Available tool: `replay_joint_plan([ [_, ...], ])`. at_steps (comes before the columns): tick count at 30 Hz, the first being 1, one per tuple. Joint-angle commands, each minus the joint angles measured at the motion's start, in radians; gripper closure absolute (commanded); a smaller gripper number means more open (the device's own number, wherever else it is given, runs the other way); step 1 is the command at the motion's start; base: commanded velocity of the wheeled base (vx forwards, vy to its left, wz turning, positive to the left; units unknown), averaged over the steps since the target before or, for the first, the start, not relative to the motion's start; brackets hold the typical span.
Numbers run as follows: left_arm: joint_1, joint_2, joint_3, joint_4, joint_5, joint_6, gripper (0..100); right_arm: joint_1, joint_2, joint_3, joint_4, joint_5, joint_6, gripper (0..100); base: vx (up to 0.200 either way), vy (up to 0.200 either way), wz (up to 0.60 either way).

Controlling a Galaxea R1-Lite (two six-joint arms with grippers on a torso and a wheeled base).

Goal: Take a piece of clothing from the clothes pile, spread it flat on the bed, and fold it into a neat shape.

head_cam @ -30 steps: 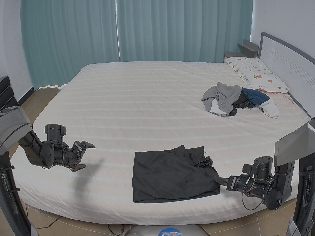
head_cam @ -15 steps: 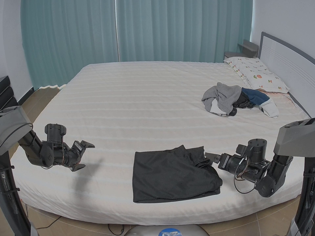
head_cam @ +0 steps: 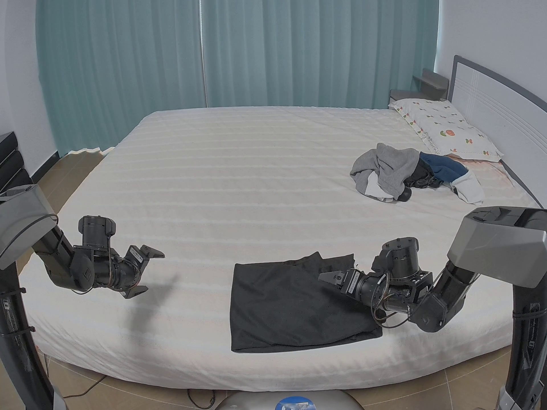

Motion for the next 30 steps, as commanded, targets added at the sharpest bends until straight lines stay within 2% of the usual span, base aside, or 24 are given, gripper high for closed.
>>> replay_joint_plan([
  [1,-0.004,0.007,-0.003,0.000,0.014,0.000,0,0.002,0.035,-0.057,0.045,-0.001,0.002,0,0.000,0.000,0.00],
  [5,-0.022,0.024,-0.010,-0.003,0.059,-0.002,0,0.000,0.049,-0.091,0.070,-0.001,0.002,0,0.000,0.000,0.00],
  [11,-0.022,0.024,-0.009,-0.020,0.060,-0.006,0,-0.017,0.096,-0.213,0.145,-0.014,0.005,0,0.000,0.000,0.00],
  [17,-0.022,0.024,-0.009,-0.020,0.060,-0.006,0,-0.064,0.109,-0.305,0.150,-0.080,0.005,0,0.000,0.000,0.00],
  [30,-0.022,0.024,-0.009,-0.020,0.060,-0.006,0,-0.160,0.084,-0.270,0.139,-0.086,-0.018,0,0.000,0.000,0.00],
])
